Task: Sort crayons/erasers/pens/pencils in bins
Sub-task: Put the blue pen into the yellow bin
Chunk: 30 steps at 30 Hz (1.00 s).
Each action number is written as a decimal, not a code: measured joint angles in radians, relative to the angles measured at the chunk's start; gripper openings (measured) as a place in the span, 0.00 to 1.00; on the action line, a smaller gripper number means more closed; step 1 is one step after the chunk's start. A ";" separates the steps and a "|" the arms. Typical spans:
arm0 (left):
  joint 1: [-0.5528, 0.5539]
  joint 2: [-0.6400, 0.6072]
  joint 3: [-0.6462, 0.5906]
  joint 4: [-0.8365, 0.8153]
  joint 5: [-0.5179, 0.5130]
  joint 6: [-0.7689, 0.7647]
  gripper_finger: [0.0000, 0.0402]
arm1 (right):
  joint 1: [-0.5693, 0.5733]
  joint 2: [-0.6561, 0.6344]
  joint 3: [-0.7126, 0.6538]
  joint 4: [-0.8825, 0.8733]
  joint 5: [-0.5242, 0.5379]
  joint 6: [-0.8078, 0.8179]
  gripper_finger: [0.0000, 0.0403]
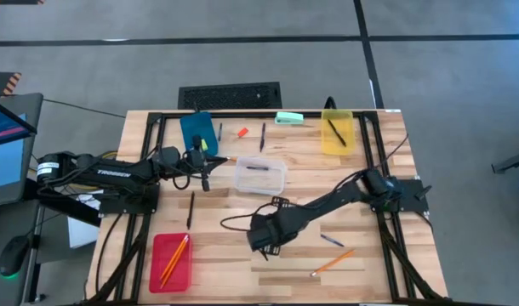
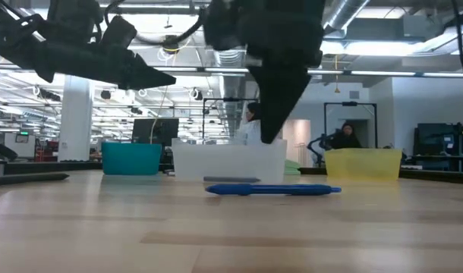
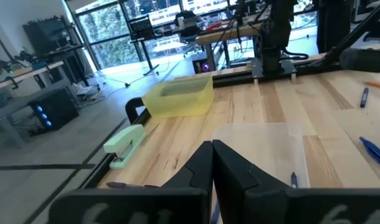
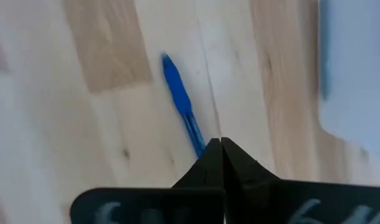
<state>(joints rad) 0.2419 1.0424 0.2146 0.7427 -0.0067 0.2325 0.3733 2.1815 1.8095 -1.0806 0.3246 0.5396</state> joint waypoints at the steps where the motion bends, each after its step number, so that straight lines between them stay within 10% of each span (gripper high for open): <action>1: 0.000 0.000 0.000 -0.001 0.000 0.000 0.00 | 0.000 -0.038 -0.062 0.066 -0.001 -0.008 0.01; 11: 0.000 0.000 0.000 -0.009 0.000 0.000 0.00 | -0.047 -0.298 -0.601 0.676 -0.159 -0.017 0.02; 30: 0.000 0.000 0.000 0.012 0.000 0.002 0.00 | -0.093 -0.259 -0.544 0.468 -0.310 -0.086 0.53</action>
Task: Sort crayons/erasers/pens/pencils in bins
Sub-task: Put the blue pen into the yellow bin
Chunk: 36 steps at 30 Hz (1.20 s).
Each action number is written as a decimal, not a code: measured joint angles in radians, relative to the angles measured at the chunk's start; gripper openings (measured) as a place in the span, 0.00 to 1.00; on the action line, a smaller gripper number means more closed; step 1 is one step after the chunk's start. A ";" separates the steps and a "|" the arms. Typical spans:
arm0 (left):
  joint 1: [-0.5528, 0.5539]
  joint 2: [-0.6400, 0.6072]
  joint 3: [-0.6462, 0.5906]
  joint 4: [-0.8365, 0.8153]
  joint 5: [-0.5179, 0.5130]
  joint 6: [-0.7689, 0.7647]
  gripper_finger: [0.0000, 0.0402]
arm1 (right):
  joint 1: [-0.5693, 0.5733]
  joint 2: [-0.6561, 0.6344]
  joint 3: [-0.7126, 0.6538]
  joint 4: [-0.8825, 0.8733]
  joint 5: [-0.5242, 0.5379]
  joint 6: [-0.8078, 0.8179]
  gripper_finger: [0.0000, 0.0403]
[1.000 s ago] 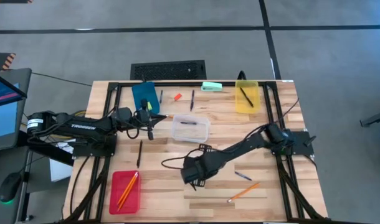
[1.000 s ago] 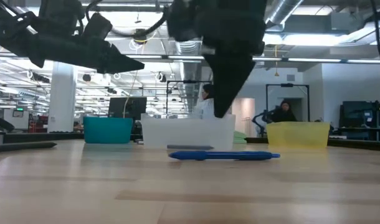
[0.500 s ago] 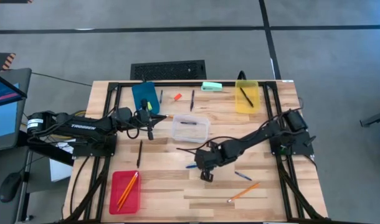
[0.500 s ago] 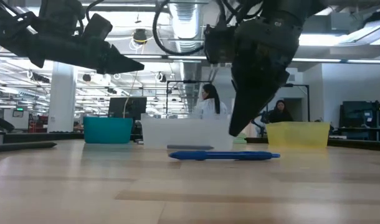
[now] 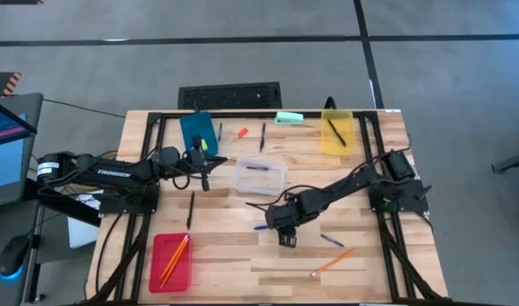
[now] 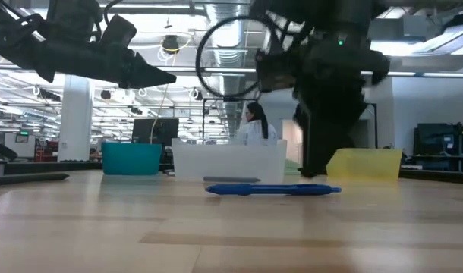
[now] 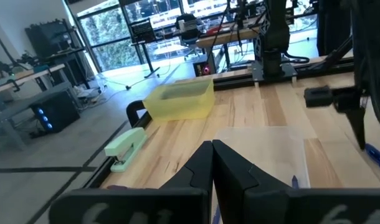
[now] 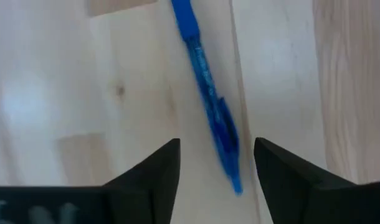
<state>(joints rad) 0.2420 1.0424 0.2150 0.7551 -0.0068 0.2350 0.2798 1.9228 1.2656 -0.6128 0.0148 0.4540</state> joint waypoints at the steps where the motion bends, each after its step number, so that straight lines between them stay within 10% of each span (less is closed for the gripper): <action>1: 0.000 0.000 0.000 0.001 0.000 0.006 0.00 | 0.000 0.012 -0.001 -0.001 0.011 -0.006 0.54; 18: 0.000 0.000 0.000 0.004 -0.001 0.023 0.00 | -0.008 0.087 0.003 0.007 0.038 -0.050 0.24; 36: 0.000 0.000 0.000 -0.005 -0.001 0.024 0.00 | -0.027 -0.005 -0.006 -0.010 -0.004 0.016 0.18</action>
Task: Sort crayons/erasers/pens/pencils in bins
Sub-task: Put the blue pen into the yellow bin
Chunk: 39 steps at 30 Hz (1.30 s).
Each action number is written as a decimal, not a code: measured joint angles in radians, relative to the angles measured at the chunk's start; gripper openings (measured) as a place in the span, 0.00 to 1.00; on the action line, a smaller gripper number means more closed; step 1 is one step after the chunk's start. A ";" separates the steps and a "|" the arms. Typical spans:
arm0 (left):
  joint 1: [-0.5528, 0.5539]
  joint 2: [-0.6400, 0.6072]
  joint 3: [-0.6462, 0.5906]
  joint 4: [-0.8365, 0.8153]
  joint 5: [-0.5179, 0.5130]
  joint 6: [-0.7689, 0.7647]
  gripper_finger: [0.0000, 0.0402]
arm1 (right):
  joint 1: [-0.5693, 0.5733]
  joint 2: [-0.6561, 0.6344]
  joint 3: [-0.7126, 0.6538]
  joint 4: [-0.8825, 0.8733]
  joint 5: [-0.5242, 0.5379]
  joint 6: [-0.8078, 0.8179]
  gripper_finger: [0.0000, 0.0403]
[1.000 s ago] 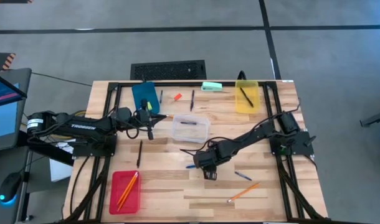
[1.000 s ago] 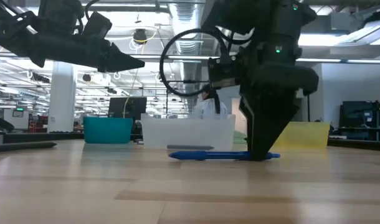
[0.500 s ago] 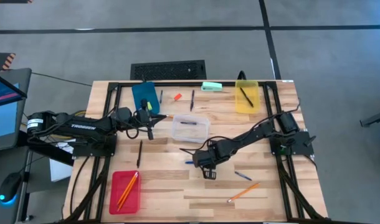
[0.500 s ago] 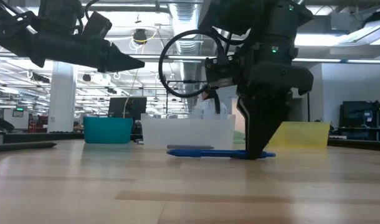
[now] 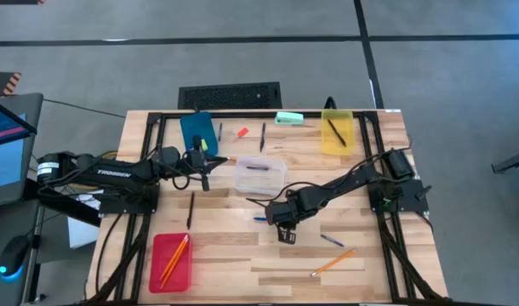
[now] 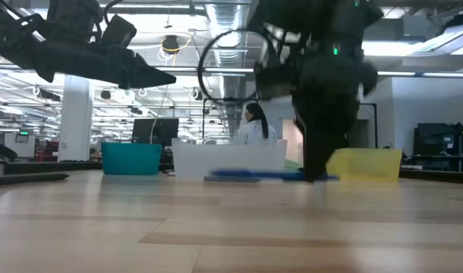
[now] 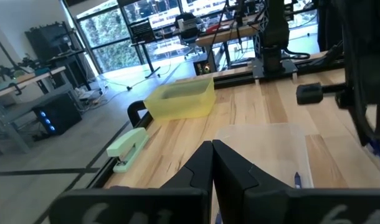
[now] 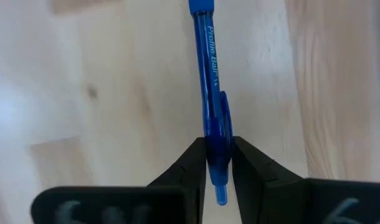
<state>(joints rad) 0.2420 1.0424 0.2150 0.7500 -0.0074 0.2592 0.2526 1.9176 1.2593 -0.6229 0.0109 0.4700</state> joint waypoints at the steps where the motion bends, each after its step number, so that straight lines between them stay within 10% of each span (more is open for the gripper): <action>1: 0.000 0.000 0.000 0.000 0.000 0.000 0.00 | 0.000 -0.015 0.001 -0.003 0.000 0.001 0.18; 20: 0.000 0.000 0.000 -0.004 -0.008 0.016 0.00 | -0.110 -0.379 0.006 -0.326 0.169 0.151 0.18; 27: 0.000 0.000 0.000 -0.004 -0.024 0.016 0.00 | -0.371 -0.446 -0.022 -0.638 0.289 0.244 0.18; 39: 0.000 0.000 0.000 -0.011 -0.026 0.014 0.00 | -0.953 -0.456 -0.255 -0.385 0.288 0.020 0.18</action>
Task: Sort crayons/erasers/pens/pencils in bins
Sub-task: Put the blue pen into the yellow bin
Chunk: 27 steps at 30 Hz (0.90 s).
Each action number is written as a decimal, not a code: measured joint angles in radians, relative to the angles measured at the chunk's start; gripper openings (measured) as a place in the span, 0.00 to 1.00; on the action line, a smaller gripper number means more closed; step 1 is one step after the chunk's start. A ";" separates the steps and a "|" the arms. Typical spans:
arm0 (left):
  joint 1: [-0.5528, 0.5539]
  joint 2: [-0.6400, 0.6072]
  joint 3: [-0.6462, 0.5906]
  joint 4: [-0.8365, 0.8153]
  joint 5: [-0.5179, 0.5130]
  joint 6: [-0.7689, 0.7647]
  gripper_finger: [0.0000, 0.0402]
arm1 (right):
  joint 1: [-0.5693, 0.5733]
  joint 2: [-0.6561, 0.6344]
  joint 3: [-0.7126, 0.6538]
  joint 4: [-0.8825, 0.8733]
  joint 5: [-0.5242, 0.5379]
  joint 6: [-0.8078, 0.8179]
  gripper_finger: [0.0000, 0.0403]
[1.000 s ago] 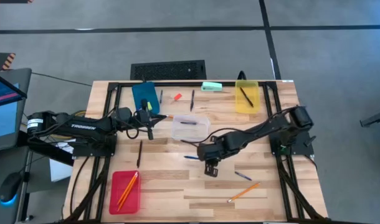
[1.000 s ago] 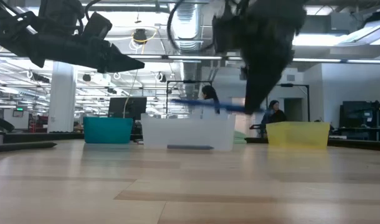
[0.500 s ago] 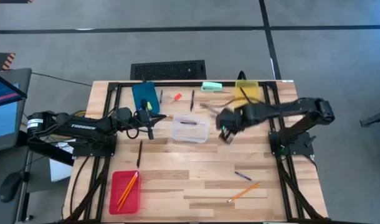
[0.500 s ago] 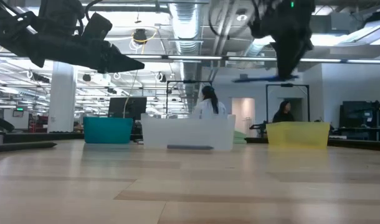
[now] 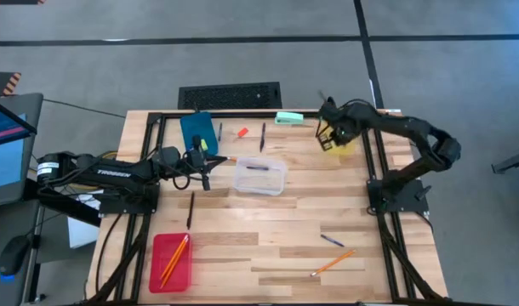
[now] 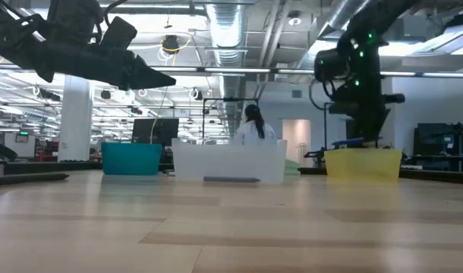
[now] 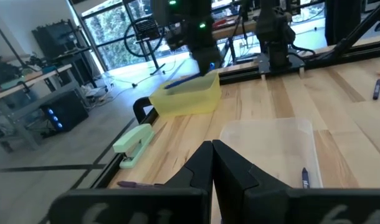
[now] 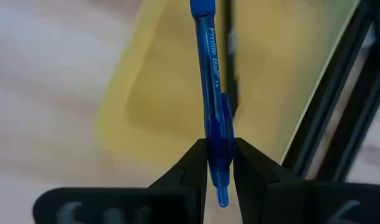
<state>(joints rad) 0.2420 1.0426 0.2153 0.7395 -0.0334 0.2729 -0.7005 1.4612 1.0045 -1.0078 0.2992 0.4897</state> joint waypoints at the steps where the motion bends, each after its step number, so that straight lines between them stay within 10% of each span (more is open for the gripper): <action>1: 0.000 0.000 0.000 0.000 0.000 0.000 0.00 | -0.036 0.000 -0.006 0.042 -0.002 -0.016 0.18; 27: 0.033 0.000 0.000 -0.025 -0.114 -0.070 0.00 | -0.239 0.252 -0.026 0.288 -0.110 -0.252 0.18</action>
<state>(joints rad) 0.2752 1.0428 0.2153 0.7143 -0.1477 0.2033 -0.9396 1.7134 0.9788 -0.7199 0.1889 0.2375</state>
